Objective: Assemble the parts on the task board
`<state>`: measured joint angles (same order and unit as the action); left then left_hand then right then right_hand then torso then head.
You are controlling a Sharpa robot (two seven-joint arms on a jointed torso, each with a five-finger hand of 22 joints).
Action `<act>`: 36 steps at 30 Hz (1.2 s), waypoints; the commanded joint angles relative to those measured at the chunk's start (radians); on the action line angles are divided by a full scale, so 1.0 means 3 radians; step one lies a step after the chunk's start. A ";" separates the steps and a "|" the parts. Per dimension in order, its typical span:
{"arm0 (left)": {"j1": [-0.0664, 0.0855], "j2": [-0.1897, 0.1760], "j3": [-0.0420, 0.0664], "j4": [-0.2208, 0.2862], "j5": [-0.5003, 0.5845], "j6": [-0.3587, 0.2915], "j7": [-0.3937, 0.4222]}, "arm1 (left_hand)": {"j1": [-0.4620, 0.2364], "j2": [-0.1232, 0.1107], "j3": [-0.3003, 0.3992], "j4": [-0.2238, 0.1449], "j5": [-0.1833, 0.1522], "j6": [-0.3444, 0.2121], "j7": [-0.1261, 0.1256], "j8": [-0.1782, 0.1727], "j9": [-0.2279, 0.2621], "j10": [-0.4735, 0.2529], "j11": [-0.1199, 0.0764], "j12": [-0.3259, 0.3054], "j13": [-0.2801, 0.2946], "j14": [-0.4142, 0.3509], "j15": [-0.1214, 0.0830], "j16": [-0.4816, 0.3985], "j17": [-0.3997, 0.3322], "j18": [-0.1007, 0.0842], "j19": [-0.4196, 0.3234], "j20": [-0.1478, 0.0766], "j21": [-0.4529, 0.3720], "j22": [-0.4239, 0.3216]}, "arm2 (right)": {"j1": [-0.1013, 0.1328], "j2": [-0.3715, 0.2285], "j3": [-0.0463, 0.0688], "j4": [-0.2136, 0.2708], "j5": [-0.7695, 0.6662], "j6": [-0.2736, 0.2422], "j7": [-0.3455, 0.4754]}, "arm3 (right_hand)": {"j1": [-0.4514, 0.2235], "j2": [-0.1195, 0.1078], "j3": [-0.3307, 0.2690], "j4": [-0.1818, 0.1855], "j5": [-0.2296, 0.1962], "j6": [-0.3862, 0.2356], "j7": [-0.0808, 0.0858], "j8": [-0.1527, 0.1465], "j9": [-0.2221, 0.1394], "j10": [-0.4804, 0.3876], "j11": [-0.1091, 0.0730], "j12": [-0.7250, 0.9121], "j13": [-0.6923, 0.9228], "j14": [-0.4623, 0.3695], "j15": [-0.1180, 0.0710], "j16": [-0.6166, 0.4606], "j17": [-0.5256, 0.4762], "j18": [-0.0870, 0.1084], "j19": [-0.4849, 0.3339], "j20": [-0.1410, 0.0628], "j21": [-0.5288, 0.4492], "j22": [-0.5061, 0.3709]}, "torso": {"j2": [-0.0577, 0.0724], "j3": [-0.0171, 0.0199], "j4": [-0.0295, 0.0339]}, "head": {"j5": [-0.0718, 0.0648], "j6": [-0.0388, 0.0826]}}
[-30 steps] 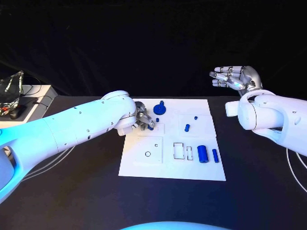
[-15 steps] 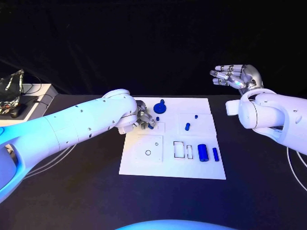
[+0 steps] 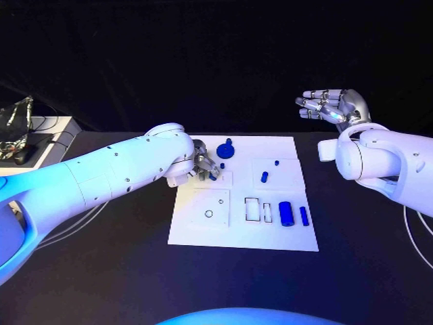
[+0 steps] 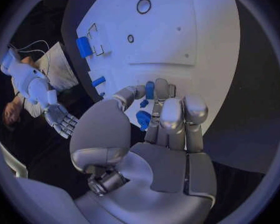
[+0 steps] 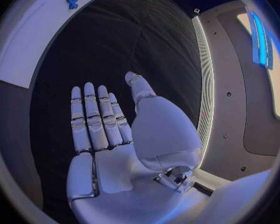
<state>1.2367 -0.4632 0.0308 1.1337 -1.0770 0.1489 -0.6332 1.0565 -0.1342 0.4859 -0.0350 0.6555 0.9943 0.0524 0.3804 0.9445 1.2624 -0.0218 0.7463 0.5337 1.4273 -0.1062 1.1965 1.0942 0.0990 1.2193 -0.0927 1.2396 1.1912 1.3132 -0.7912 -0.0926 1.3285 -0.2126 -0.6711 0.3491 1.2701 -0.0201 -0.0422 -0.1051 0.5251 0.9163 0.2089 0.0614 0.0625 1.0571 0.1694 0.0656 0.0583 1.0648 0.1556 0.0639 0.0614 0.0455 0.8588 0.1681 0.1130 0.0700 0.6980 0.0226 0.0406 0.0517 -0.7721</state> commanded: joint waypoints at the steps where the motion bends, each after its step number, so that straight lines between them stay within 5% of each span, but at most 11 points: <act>1: -0.0023 0.0032 -0.0014 0.0012 -0.0014 0.0183 0.0004 | 0.0071 0.0100 0.0205 -0.0229 0.0008 0.0197 -0.0156 -0.0004 -0.0001 0.0198 -0.0172 -0.0010 -0.0006 0.0001 -0.0024 0.0024 0.0010 -0.0043 0.0028 0.0001 0.0005 0.0018 | -0.0001 0.0005 0.0000 0.0005 -0.0004 0.0062 0.0006 | 0.0002 -0.0022 0.0019 -0.0021 0.0036 -0.0009 0.0010 -0.0010 -0.0003 -0.0019 -0.0003 -0.0017 -0.0001 -0.0024 0.0003 -0.0010 -0.0003 -0.0039 -0.0032 0.0003 -0.0020 0.0001 | -0.0003 -0.0001 -0.0001 | 0.0003 -0.0007; 22: -0.0032 0.0087 -0.0018 -0.0032 -0.0022 0.0074 0.0040 | 0.0060 0.0278 -0.0054 -0.0178 -0.0050 0.0367 -0.0219 -0.0078 0.0073 0.0315 -0.0204 -0.0017 -0.0094 0.0012 -0.0038 0.0096 0.0055 -0.0084 0.0103 -0.0013 0.0022 0.0131 | -0.0003 0.0019 -0.0002 -0.0006 -0.0004 0.0088 -0.0026 | -0.0012 -0.0025 0.0049 -0.0044 0.0134 -0.0003 0.0012 -0.0010 -0.0003 -0.0017 -0.0003 -0.0017 -0.0001 -0.0032 0.0005 -0.0011 -0.0003 -0.0065 -0.0075 0.0005 -0.0028 0.0001 | -0.0001 0.0001 -0.0002 | -0.0006 0.0002; 25: -0.0034 0.0093 -0.0019 -0.0038 -0.0021 0.0059 0.0047 | 0.0069 0.0361 -0.0205 -0.0159 -0.0082 0.0426 -0.0235 -0.0141 0.0115 0.0360 -0.0212 -0.0046 -0.0152 0.0012 -0.0046 0.0107 0.0064 -0.0102 0.0119 -0.0033 0.0016 0.0156 | -0.0004 0.0020 -0.0003 -0.0009 -0.0004 0.0091 -0.0031 | -0.0012 -0.0025 0.0053 -0.0048 0.0150 -0.0003 0.0012 -0.0011 -0.0003 -0.0015 -0.0004 -0.0017 -0.0001 -0.0035 0.0006 -0.0011 -0.0003 -0.0067 -0.0078 0.0004 -0.0029 0.0001 | -0.0002 0.0001 -0.0003 | -0.0007 0.0004; 36: -0.0036 0.0105 -0.0019 -0.0041 -0.0006 0.0078 0.0058 | 0.0060 0.0413 -0.0285 -0.0139 -0.0114 0.0505 -0.0248 -0.0285 0.0262 0.0376 -0.0218 -0.0032 -0.0191 0.0014 -0.0045 0.0125 0.0081 -0.0117 0.0136 -0.0045 -0.0012 0.0204 | -0.0007 0.0026 -0.0004 -0.0018 -0.0004 0.0106 -0.0042 | -0.0022 -0.0026 0.0067 -0.0061 0.0190 -0.0004 0.0011 -0.0011 -0.0003 -0.0014 -0.0003 -0.0017 -0.0001 -0.0042 0.0008 -0.0010 -0.0003 -0.0079 -0.0097 0.0005 -0.0032 0.0001 | -0.0003 0.0001 0.0004 | -0.0012 -0.0003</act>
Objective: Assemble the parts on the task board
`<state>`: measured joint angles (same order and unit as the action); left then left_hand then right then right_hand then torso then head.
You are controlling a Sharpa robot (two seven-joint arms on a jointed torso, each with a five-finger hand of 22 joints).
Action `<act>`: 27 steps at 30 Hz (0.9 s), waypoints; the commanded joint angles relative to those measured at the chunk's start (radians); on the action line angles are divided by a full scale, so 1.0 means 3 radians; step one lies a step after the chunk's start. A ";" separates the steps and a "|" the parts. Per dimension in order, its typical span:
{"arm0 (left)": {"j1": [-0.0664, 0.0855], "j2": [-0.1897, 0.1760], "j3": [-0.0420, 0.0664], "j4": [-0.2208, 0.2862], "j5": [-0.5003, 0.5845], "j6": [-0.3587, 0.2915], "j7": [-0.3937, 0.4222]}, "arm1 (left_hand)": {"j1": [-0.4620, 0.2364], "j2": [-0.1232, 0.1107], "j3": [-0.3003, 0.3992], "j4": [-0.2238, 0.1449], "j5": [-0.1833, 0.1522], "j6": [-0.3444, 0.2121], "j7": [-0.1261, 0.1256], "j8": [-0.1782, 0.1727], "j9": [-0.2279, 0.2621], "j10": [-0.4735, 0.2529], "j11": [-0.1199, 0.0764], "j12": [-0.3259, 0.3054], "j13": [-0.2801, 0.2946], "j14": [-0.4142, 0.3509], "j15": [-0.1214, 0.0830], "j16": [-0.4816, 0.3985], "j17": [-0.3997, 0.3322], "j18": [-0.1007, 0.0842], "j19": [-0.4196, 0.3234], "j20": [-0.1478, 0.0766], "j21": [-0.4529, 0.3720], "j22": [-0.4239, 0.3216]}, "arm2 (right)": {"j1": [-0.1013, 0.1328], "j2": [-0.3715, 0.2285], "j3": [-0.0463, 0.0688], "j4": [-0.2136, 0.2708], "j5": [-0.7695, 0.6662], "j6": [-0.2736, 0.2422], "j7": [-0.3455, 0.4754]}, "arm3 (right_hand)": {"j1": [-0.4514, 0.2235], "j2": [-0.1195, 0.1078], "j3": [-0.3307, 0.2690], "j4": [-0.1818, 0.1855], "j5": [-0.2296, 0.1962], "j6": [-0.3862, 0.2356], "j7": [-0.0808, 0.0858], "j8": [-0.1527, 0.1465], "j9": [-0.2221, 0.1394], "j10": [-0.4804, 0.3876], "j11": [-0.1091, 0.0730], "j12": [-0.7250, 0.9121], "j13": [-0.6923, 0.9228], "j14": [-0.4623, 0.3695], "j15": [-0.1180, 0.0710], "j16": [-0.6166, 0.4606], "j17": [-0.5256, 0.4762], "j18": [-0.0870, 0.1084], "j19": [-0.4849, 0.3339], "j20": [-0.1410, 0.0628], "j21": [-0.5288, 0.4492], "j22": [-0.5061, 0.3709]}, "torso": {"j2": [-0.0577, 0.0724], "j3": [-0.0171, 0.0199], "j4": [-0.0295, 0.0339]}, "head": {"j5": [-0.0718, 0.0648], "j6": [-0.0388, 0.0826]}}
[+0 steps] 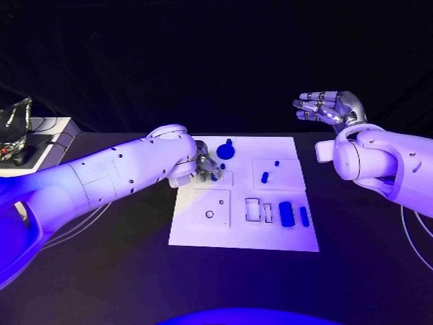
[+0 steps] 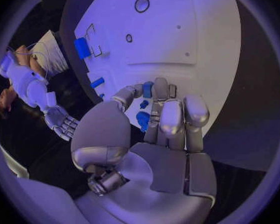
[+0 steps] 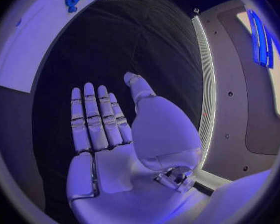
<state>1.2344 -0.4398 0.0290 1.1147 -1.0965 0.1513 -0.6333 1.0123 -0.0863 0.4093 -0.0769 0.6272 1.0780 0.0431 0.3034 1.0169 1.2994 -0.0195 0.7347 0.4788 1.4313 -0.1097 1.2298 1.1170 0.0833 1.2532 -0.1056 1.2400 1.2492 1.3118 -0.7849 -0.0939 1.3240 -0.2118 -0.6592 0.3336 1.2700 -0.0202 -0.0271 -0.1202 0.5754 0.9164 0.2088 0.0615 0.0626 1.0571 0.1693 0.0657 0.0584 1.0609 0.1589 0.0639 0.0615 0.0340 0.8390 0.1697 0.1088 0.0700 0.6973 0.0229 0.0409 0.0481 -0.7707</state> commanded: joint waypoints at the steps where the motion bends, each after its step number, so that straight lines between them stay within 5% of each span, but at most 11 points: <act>1: -0.0028 0.0027 -0.0013 0.0023 0.0060 0.0072 0.0060 | 0.0209 0.0259 -0.0040 0.0004 -0.0023 0.0238 -0.0219 -0.0045 0.0036 0.0256 -0.0224 0.0008 -0.0014 0.0003 -0.0033 0.0019 0.0011 -0.0066 0.0026 0.0000 -0.0016 0.0018 | -0.0003 0.0005 0.0000 -0.0004 -0.0007 0.0068 0.0008 | -0.0025 -0.0027 0.0017 -0.0012 0.0028 -0.0006 0.0012 -0.0011 -0.0004 -0.0014 -0.0003 -0.0017 -0.0002 -0.0032 -0.0002 -0.0011 -0.0004 -0.0044 -0.0035 0.0001 -0.0019 0.0001 | -0.0001 0.0000 0.0002 | 0.0000 -0.0009; 16: -0.0028 0.0026 -0.0013 0.0011 0.0061 0.0049 0.0063 | 0.0225 0.0348 -0.0292 0.0054 -0.0083 0.0304 -0.0241 -0.0119 0.0151 0.0256 -0.0231 0.0016 -0.0001 0.0003 -0.0035 0.0019 0.0009 -0.0083 0.0045 -0.0014 -0.0039 0.0065 | -0.0005 0.0007 -0.0001 -0.0009 -0.0007 0.0074 0.0001 | -0.0034 -0.0031 0.0024 -0.0025 0.0044 -0.0018 0.0015 -0.0012 -0.0004 -0.0021 0.0000 -0.0018 -0.0002 -0.0052 0.0003 -0.0011 -0.0004 -0.0056 -0.0056 0.0003 -0.0023 0.0001 | 0.0001 0.0001 0.0001 | -0.0004 -0.0008; 19: -0.0028 0.0022 -0.0013 0.0009 0.0062 0.0047 0.0054 | 0.0178 0.0299 -0.0556 0.0140 -0.0107 0.0287 -0.0244 -0.0149 0.0147 0.0222 -0.0228 0.0015 0.0021 -0.0005 -0.0034 -0.0014 -0.0032 -0.0082 0.0028 -0.0016 -0.0071 0.0053 | -0.0005 0.0007 -0.0001 -0.0008 -0.0008 0.0078 -0.0002 | -0.0034 -0.0032 0.0024 -0.0027 0.0043 -0.0029 0.0017 -0.0013 -0.0005 -0.0027 0.0002 -0.0018 -0.0002 -0.0058 0.0005 -0.0012 -0.0004 -0.0058 -0.0062 0.0004 -0.0025 0.0001 | -0.0001 0.0000 0.0001 | -0.0006 -0.0010; 20: -0.0028 0.0019 -0.0013 0.0008 0.0062 0.0045 0.0050 | 0.0279 0.0368 -0.0798 0.0188 -0.0092 0.0281 -0.0251 -0.0170 0.0138 0.0190 -0.0229 0.0022 0.0042 -0.0002 -0.0027 -0.0027 -0.0050 -0.0082 0.0028 -0.0018 -0.0087 0.0053 | -0.0005 0.0007 -0.0001 -0.0008 -0.0012 0.0079 -0.0003 | -0.0034 -0.0032 0.0024 -0.0027 0.0044 -0.0034 0.0018 -0.0013 -0.0005 -0.0028 0.0002 -0.0018 -0.0002 -0.0060 0.0006 -0.0011 -0.0004 -0.0059 -0.0063 0.0004 -0.0025 0.0001 | -0.0001 0.0000 0.0000 | -0.0007 -0.0010; 23: -0.0028 0.0014 -0.0013 0.0006 0.0063 0.0043 0.0041 | 0.0261 0.0302 -0.1239 0.0322 -0.0123 0.0274 -0.0238 -0.0181 0.0135 0.0173 -0.0220 0.0036 0.0055 -0.0013 -0.0035 -0.0055 -0.0091 -0.0081 0.0011 -0.0025 -0.0125 0.0039 | -0.0005 0.0005 -0.0001 -0.0007 -0.0019 0.0081 -0.0007 | -0.0036 -0.0037 0.0021 -0.0028 0.0043 -0.0055 0.0022 -0.0013 -0.0006 -0.0038 0.0006 -0.0018 -0.0002 -0.0070 0.0009 -0.0011 -0.0004 -0.0066 -0.0083 0.0010 -0.0034 -0.0001 | -0.0002 -0.0003 0.0002 | -0.0010 -0.0008; 27: -0.0028 0.0007 -0.0013 0.0006 0.0063 0.0040 0.0037 | 0.0382 0.0367 -0.1671 0.0455 -0.0125 0.0267 -0.0240 -0.0181 0.0133 0.0160 -0.0204 0.0050 0.0054 -0.0016 -0.0041 -0.0061 -0.0109 -0.0081 0.0007 -0.0023 -0.0156 0.0040 | -0.0006 0.0003 -0.0001 -0.0005 -0.0024 0.0082 -0.0010 | -0.0036 -0.0038 0.0017 -0.0028 0.0042 -0.0069 0.0024 -0.0013 -0.0006 -0.0043 0.0009 -0.0017 -0.0002 -0.0077 0.0013 -0.0011 -0.0004 -0.0086 -0.0160 0.0019 -0.0060 -0.0005 | -0.0003 -0.0003 0.0002 | -0.0008 -0.0007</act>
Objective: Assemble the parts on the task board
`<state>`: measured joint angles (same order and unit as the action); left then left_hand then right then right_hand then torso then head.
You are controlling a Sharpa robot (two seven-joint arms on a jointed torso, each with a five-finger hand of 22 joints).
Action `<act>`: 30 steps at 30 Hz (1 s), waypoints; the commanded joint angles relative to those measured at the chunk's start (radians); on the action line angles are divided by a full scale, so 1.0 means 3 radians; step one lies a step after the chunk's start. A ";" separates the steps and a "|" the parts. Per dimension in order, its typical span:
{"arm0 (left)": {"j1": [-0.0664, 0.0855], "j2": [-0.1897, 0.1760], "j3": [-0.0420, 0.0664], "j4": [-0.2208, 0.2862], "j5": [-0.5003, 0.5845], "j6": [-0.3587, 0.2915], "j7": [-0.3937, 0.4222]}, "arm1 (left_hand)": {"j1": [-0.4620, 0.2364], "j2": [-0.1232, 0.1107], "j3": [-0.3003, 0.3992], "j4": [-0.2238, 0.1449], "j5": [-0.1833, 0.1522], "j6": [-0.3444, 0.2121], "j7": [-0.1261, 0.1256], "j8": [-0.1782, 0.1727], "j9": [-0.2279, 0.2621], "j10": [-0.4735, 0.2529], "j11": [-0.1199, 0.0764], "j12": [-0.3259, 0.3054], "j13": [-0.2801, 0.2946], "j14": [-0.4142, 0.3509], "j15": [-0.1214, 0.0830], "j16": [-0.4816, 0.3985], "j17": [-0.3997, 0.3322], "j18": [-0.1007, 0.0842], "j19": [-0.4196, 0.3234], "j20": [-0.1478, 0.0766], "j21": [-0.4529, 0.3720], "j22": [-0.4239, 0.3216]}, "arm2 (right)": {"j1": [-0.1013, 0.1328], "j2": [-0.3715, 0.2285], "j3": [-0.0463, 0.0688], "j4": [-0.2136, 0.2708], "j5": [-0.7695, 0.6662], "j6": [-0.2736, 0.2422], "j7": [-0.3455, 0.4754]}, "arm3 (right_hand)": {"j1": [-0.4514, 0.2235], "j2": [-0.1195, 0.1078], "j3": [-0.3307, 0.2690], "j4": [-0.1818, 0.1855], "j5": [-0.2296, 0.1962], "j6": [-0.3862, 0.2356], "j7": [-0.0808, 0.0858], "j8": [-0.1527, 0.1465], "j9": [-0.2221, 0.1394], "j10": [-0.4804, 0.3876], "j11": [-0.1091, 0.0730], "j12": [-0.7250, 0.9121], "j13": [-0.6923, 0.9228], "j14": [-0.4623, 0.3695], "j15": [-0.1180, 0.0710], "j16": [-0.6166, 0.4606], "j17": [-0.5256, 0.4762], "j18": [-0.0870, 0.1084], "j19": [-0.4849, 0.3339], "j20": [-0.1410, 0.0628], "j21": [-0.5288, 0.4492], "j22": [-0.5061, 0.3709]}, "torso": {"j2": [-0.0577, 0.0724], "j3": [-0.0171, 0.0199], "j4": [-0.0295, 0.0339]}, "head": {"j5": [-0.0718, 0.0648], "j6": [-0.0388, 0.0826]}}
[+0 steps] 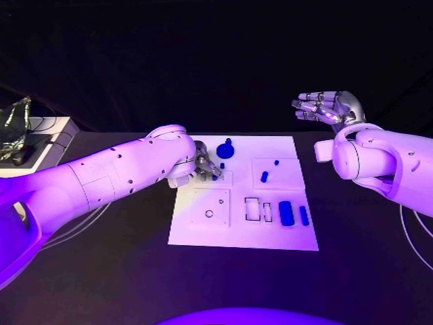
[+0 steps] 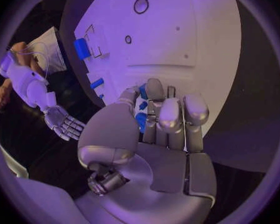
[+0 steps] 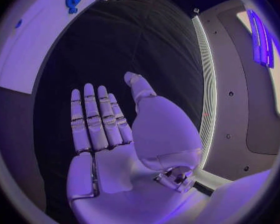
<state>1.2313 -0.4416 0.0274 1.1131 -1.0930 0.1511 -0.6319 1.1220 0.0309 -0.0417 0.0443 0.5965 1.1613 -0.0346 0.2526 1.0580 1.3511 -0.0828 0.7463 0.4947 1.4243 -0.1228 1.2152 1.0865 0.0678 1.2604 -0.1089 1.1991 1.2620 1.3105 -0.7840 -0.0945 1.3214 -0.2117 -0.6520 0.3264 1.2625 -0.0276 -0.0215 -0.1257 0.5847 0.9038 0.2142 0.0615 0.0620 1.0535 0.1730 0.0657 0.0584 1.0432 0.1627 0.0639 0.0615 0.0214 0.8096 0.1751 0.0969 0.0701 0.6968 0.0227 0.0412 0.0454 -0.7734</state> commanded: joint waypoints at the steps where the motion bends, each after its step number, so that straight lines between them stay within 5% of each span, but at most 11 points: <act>1: -0.0017 0.0010 -0.0008 0.0012 0.0051 0.0039 0.0032 | 0.0036 -0.0014 -0.0256 0.0079 -0.0025 -0.0009 0.0030 -0.0009 -0.0004 -0.0015 -0.0009 0.0014 -0.0002 0.0008 0.0011 -0.0012 -0.0010 -0.0029 -0.0017 -0.0011 -0.0026 -0.0002 | -0.0002 0.0000 0.0001 0.0003 -0.0025 0.0058 0.0014 | -0.0010 -0.0013 -0.0001 -0.0010 0.0012 -0.0030 0.0007 -0.0014 -0.0004 -0.0032 -0.0003 -0.0017 -0.0002 -0.0017 -0.0001 -0.0011 -0.0004 -0.0049 -0.0091 0.0002 -0.0027 -0.0007 | 0.0000 -0.0002 0.0001 | 0.0001 0.0002; 8: -0.0017 -0.0009 -0.0008 0.0030 0.0047 0.0031 0.0036 | 0.0137 0.0021 -0.0521 0.0183 -0.0088 -0.0013 0.0031 0.0001 -0.0004 -0.0024 0.0000 0.0029 -0.0017 0.0003 0.0012 -0.0016 -0.0023 -0.0026 -0.0014 -0.0005 -0.0050 0.0015 | -0.0004 -0.0006 0.0000 0.0006 -0.0021 0.0056 0.0014 | -0.0010 -0.0015 -0.0006 -0.0009 0.0014 -0.0043 0.0009 -0.0015 -0.0004 -0.0037 -0.0001 -0.0017 -0.0002 -0.0022 0.0002 -0.0011 -0.0004 -0.0071 -0.0263 0.0008 -0.0062 -0.0019 | 0.0001 -0.0004 0.0000 | 0.0000 0.0003; 9: -0.0018 -0.0013 -0.0008 0.0036 0.0047 0.0029 0.0039 | 0.0136 0.0021 -0.0536 0.0191 -0.0131 -0.0012 0.0033 0.0002 -0.0003 -0.0024 0.0000 0.0030 -0.0019 0.0004 0.0012 -0.0014 -0.0020 -0.0026 -0.0012 -0.0006 -0.0050 0.0018 | -0.0004 -0.0007 0.0000 0.0006 -0.0020 0.0055 0.0014 | -0.0010 -0.0015 -0.0007 -0.0008 0.0014 -0.0043 0.0009 -0.0014 -0.0004 -0.0038 -0.0001 -0.0017 -0.0002 -0.0023 0.0003 -0.0011 -0.0004 -0.0071 -0.0277 0.0010 -0.0065 -0.0020 | 0.0001 -0.0004 -0.0001 | 0.0000 0.0004; 15: -0.0018 -0.0033 -0.0007 0.0062 0.0050 0.0016 0.0050 | 0.0036 -0.0010 -0.0621 0.0301 -0.0840 -0.0001 0.0046 0.0024 0.0018 -0.0020 0.0011 0.0038 -0.0025 0.0004 0.0021 -0.0012 -0.0020 -0.0027 -0.0009 0.0001 -0.0056 0.0028 | -0.0007 -0.0010 0.0000 0.0008 -0.0017 0.0051 0.0016 | -0.0011 -0.0017 -0.0012 -0.0006 0.0017 -0.0054 0.0011 -0.0015 -0.0005 -0.0042 0.0001 -0.0017 -0.0002 -0.0027 0.0005 -0.0011 -0.0004 -0.0071 -0.0333 0.0017 -0.0077 -0.0023 | 0.0001 -0.0004 -0.0001 | -0.0004 0.0006; 24: -0.0019 -0.0102 0.0005 0.0135 0.0052 -0.0028 0.0064 | 0.0024 -0.0145 -0.0556 0.0455 -0.0975 0.0000 0.0044 0.0034 0.0032 -0.0022 0.0010 0.0055 -0.0040 0.0005 0.0022 -0.0005 -0.0017 -0.0026 -0.0002 0.0003 -0.0073 0.0053 | -0.0009 -0.0022 0.0000 0.0013 -0.0017 0.0042 0.0017 | -0.0011 -0.0019 -0.0020 -0.0001 0.0017 -0.0061 0.0013 -0.0015 -0.0005 -0.0044 0.0003 -0.0017 -0.0002 -0.0028 0.0007 -0.0011 -0.0004 -0.0071 -0.0427 0.0028 -0.0094 -0.0029 | 0.0002 -0.0004 -0.0001 | -0.0011 0.0004; 30: -0.0019 -0.0165 0.0026 0.0220 0.0058 -0.0077 0.0067 | -0.0038 -0.0305 -0.0373 0.0710 -0.1251 0.0000 0.0045 0.0037 0.0036 -0.0022 0.0010 0.0067 -0.0050 0.0004 0.0018 -0.0002 -0.0019 -0.0028 0.0013 -0.0003 -0.0078 0.0081 | -0.0010 -0.0030 0.0000 0.0014 -0.0017 0.0042 0.0017 | -0.0009 -0.0022 -0.0024 0.0000 0.0018 -0.0064 0.0013 -0.0015 -0.0005 -0.0046 0.0003 -0.0017 -0.0002 -0.0032 0.0009 -0.0011 -0.0005 -0.0071 -0.0467 0.0035 -0.0099 -0.0031 | 0.0003 -0.0005 0.0000 | -0.0015 -0.0002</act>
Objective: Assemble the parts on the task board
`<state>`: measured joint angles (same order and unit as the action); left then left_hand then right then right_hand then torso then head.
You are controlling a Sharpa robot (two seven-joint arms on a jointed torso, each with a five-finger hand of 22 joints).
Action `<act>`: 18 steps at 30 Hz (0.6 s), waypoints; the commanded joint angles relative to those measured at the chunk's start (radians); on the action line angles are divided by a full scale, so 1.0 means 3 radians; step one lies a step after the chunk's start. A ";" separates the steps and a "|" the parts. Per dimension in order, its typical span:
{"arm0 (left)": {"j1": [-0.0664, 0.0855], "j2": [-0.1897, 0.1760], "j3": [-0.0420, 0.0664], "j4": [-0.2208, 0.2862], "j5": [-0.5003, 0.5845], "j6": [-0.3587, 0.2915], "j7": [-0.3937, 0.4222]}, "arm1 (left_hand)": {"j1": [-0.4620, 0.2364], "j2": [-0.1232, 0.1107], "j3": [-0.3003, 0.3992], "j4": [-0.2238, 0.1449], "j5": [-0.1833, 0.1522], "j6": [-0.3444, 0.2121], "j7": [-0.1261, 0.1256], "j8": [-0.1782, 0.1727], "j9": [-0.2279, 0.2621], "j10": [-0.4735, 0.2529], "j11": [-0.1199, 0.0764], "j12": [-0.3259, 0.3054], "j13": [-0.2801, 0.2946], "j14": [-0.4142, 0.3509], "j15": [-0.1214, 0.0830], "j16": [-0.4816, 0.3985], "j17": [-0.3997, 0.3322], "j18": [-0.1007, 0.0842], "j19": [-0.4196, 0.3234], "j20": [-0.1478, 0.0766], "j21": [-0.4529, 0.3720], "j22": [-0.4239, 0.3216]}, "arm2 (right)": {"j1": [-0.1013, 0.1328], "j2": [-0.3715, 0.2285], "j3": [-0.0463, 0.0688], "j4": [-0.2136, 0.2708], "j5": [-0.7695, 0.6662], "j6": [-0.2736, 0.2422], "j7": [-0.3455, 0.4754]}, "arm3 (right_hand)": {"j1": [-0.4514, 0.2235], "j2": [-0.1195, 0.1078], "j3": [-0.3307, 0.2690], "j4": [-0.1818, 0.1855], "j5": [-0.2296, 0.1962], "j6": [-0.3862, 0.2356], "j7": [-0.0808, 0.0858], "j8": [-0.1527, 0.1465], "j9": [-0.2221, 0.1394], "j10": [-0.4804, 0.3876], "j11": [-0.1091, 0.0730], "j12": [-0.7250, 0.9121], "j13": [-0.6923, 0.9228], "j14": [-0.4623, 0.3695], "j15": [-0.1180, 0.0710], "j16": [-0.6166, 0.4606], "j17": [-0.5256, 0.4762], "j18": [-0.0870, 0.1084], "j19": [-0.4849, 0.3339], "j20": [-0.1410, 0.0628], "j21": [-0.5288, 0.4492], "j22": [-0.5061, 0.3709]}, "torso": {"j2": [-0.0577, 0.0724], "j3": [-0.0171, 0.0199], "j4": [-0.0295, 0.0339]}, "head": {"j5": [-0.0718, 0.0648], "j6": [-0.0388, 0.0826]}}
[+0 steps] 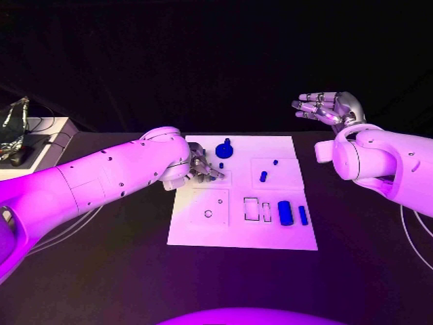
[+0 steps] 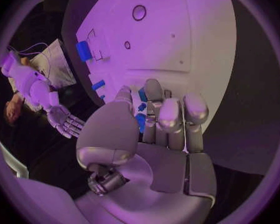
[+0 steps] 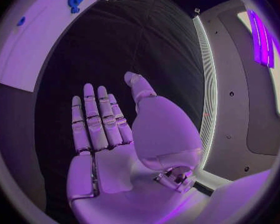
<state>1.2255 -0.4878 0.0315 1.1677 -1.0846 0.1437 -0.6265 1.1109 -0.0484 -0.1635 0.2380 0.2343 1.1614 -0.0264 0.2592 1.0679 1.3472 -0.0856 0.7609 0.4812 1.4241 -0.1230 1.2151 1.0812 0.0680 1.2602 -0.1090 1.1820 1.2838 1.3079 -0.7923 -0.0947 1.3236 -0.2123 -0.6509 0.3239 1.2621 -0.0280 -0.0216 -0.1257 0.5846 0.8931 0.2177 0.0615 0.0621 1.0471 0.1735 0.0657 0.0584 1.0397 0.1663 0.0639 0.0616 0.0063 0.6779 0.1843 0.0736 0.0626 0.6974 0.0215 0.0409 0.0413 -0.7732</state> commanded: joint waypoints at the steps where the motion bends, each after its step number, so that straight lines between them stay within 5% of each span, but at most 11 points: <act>1: 0.0001 -0.0021 0.0024 0.0052 0.0031 -0.0059 0.0048 | -0.0008 -0.0055 0.0042 0.0085 -0.0076 -0.0001 0.0018 0.0015 0.0003 -0.0011 0.0021 0.0018 -0.0006 0.0005 0.0021 -0.0003 -0.0004 -0.0029 0.0011 -0.0004 -0.0028 0.0007 | -0.0002 -0.0003 0.0001 0.0006 -0.0015 0.0038 0.0025 | -0.0007 -0.0021 -0.0024 0.0000 0.0019 -0.0030 0.0002 -0.0015 -0.0005 -0.0024 0.0001 -0.0017 -0.0002 -0.0021 -0.0003 -0.0011 -0.0004 -0.0021 -0.0041 0.0006 -0.0023 -0.0007 | 0.0000 0.0000 0.0001 | 0.0001 -0.0003; 6: 0.0001 -0.0070 0.0110 0.0112 0.0044 -0.0078 0.0046 | -0.0008 -0.0091 0.0078 0.0126 -0.0106 -0.0045 0.0036 0.0014 0.0013 -0.0051 0.0034 0.0017 -0.0006 -0.0010 0.0026 -0.0058 -0.0070 -0.0025 -0.0022 -0.0010 -0.0086 -0.0017 | -0.0003 -0.0010 0.0001 0.0007 -0.0015 0.0037 0.0025 | -0.0008 -0.0022 -0.0026 0.0002 0.0020 -0.0030 0.0002 -0.0015 -0.0005 -0.0025 0.0002 -0.0017 -0.0002 -0.0024 -0.0002 -0.0011 -0.0005 -0.0021 -0.0067 0.0010 -0.0025 -0.0008 | 0.0002 0.0001 0.0001 | 0.0004 0.0001; 10: 0.0001 -0.0107 0.0243 0.0136 0.0141 -0.0093 0.0061 | 0.0036 -0.0124 0.0103 0.0133 -0.0102 -0.0239 0.0129 -0.0052 -0.0086 -0.0234 0.0106 0.0005 0.0005 -0.0099 0.0074 -0.0292 -0.0346 0.0029 -0.0192 0.0055 -0.0331 -0.0163 | -0.0004 -0.0019 0.0001 0.0007 -0.0015 0.0036 0.0030 | -0.0011 -0.0021 -0.0028 0.0005 0.0022 -0.0029 0.0001 -0.0015 -0.0005 -0.0025 0.0002 -0.0017 -0.0002 -0.0023 -0.0002 -0.0011 -0.0005 -0.0021 -0.0034 0.0005 -0.0015 -0.0002 | -0.0001 0.0001 0.0002 | 0.0003 0.0004; 14: 0.0004 -0.0147 0.0379 0.0124 0.0232 -0.0138 0.0092 | 0.0080 -0.0112 0.0094 0.0130 -0.0098 -0.0309 0.0206 -0.0124 -0.0524 -0.0332 0.0172 -0.0014 -0.0033 -0.0155 0.0128 -0.0366 -0.0489 0.0081 -0.0261 0.0133 -0.0478 -0.0236 | -0.0005 -0.0028 0.0001 0.0007 -0.0015 0.0032 0.0034 | -0.0010 -0.0019 -0.0028 0.0006 0.0022 -0.0030 0.0002 -0.0015 -0.0005 -0.0026 0.0002 -0.0018 -0.0002 -0.0022 -0.0003 -0.0011 -0.0005 -0.0021 0.0010 -0.0001 -0.0004 0.0003 | -0.0002 0.0003 0.0002 | 0.0006 0.0020; 15: 0.0006 -0.0157 0.0407 0.0111 0.0261 -0.0153 0.0105 | 0.0103 -0.0104 0.0087 0.0130 -0.0094 -0.0302 0.0238 -0.0195 -0.0794 -0.0353 0.0195 -0.0072 -0.0090 -0.0183 0.0146 -0.0389 -0.0544 0.0093 -0.0295 0.0155 -0.0541 -0.0268 | -0.0005 -0.0031 0.0001 0.0008 -0.0015 0.0031 0.0034 | -0.0010 -0.0019 -0.0028 0.0006 0.0022 -0.0030 0.0002 -0.0015 -0.0005 -0.0026 0.0002 -0.0018 -0.0002 -0.0022 -0.0003 -0.0011 -0.0005 -0.0021 0.0010 -0.0001 -0.0004 0.0003 | -0.0001 0.0006 0.0004 | 0.0007 0.0026; 18: 0.0015 -0.0173 0.0466 0.0053 0.0348 -0.0188 0.0142 | 0.0184 -0.0050 0.0056 0.0098 -0.0079 -0.0449 0.0349 -0.0271 -0.1239 -0.0456 0.0294 -0.0305 -0.0310 -0.0343 0.0227 -0.0619 -0.0868 0.0141 -0.0497 0.0208 -0.0876 -0.0466 | -0.0005 -0.0037 0.0001 0.0010 -0.0015 0.0031 0.0036 | -0.0010 -0.0020 -0.0029 0.0007 0.0028 -0.0017 0.0000 -0.0014 -0.0004 -0.0021 0.0000 -0.0017 -0.0002 -0.0018 -0.0005 -0.0011 -0.0005 -0.0021 0.0041 -0.0005 0.0002 0.0003 | 0.0000 0.0007 0.0006 | 0.0011 0.0037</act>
<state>1.2286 -0.5393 0.1692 1.1899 -1.0350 0.1117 -0.6132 1.1567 -0.0657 -0.1414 0.2683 0.2060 1.0365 0.0739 0.1827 0.7249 1.2172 -0.0021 0.6830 0.4018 1.3301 -0.0586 1.0393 0.8367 0.0998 1.1225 -0.0486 0.9378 1.1549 1.3068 -0.8030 -0.0948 1.3243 -0.2123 -0.6511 0.3238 1.2621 -0.0280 -0.0246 -0.1226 0.5890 0.8932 0.2177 0.0615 0.0621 1.0471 0.1735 0.0657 0.0584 1.0397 0.1663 0.0639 0.0615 0.0064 0.6847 0.1831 0.0702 0.0626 0.6974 0.0226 0.0421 0.0431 -0.7652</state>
